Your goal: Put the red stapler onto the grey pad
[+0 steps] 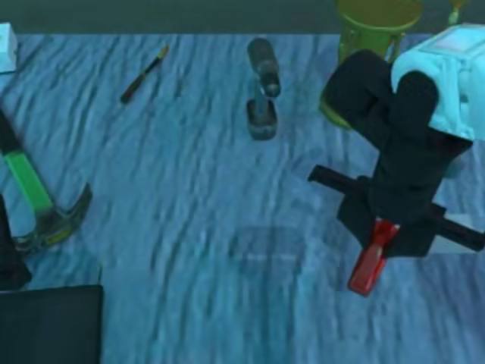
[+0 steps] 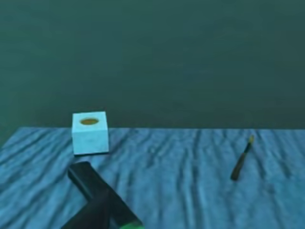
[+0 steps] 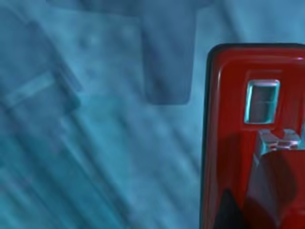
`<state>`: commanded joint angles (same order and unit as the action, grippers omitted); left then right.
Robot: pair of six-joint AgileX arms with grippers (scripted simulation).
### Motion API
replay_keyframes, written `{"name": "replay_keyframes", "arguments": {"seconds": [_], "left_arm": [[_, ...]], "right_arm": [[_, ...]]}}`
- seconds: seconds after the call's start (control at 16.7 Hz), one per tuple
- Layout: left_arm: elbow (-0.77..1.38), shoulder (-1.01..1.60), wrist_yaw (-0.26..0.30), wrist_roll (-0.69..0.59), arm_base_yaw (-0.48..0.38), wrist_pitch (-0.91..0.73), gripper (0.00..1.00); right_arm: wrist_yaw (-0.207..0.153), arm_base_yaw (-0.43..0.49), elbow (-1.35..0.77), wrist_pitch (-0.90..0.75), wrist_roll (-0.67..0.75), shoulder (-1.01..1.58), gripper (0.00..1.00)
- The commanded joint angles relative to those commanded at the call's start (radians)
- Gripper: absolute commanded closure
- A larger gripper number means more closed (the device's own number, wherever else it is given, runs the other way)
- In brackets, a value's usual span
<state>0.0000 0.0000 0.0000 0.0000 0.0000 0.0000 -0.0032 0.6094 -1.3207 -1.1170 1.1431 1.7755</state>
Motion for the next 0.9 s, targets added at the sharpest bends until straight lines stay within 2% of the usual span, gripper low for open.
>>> {"name": "replay_keyframes", "arguments": {"seconds": [0.18, 0.6, 0.72, 0.9], "left_arm": [[0.000, 0.000, 0.000, 0.000, 0.000, 0.000, 0.00], [0.000, 0.000, 0.000, 0.000, 0.000, 0.000, 0.00], [0.000, 0.000, 0.000, 0.000, 0.000, 0.000, 0.00], [0.000, 0.000, 0.000, 0.000, 0.000, 0.000, 0.00]], "right_arm": [[-0.005, -0.086, -0.049, -0.025, 0.132, 0.024, 1.00], [-0.019, -0.354, -0.176, -0.092, 0.556, 0.080, 1.00], [-0.022, -0.400, -0.196, -0.099, 0.610, 0.083, 1.00], [-0.023, -0.413, -0.201, -0.100, 0.624, 0.083, 1.00]]}}
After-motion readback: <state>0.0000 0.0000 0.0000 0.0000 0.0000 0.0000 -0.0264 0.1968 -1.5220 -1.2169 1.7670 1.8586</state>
